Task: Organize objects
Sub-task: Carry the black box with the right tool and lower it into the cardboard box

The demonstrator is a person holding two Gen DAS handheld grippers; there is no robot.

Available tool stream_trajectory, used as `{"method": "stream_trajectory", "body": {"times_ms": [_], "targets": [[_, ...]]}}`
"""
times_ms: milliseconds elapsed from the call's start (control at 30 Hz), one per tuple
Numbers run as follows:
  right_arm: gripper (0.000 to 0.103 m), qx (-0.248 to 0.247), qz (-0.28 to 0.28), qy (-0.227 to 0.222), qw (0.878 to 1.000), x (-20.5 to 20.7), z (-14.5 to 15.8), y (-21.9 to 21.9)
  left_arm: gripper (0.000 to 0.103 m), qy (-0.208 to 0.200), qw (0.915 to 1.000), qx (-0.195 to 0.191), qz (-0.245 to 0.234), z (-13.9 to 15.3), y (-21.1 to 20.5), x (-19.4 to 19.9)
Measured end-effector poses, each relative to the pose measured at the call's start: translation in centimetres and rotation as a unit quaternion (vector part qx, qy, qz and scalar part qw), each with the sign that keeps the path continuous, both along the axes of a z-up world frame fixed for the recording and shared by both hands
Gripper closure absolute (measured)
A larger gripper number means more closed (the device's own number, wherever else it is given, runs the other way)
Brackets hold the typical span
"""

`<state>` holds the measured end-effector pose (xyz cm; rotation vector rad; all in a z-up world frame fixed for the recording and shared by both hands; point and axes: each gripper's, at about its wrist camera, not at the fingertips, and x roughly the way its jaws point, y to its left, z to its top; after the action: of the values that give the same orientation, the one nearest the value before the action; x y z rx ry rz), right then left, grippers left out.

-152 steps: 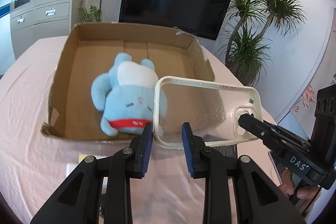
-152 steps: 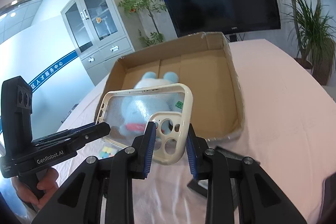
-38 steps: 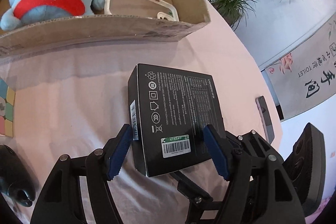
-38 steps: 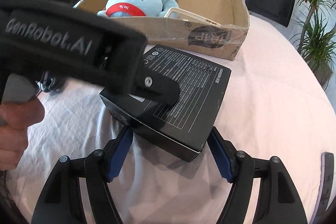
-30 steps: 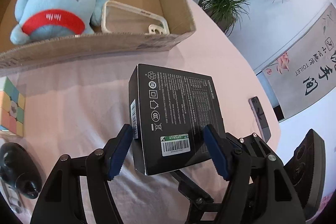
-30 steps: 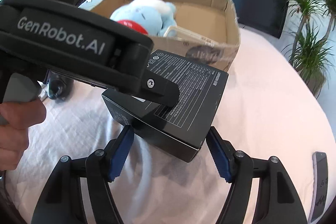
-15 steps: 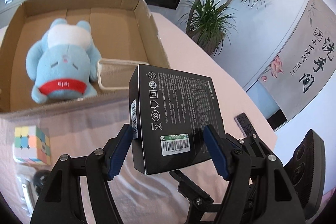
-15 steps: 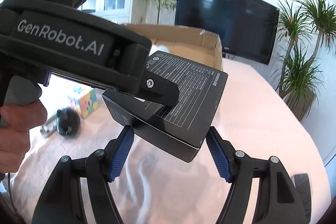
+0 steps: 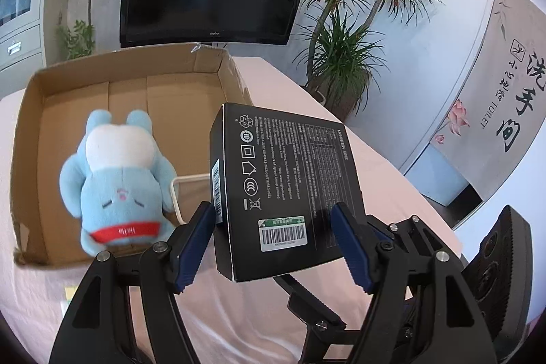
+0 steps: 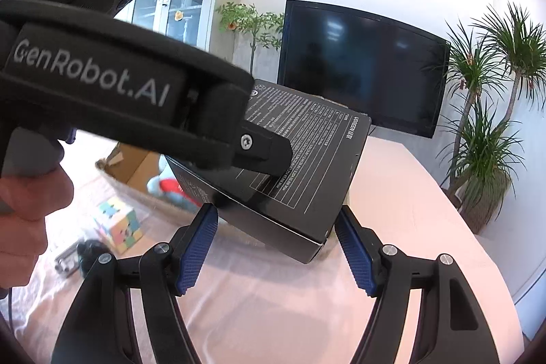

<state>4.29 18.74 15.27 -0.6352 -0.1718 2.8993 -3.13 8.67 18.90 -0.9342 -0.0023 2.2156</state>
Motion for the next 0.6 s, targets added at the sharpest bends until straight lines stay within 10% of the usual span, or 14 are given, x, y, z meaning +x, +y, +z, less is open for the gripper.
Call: {"method": "stream_trajectory", "body": {"times_ms": [600], "targets": [[0.033,-0.048,-0.004,-0.01,0.999,-12.0,-0.9,6.0,0.033,-0.023,0.9982,-0.054,-0.011,-0.9,4.0,-10.4]]}}
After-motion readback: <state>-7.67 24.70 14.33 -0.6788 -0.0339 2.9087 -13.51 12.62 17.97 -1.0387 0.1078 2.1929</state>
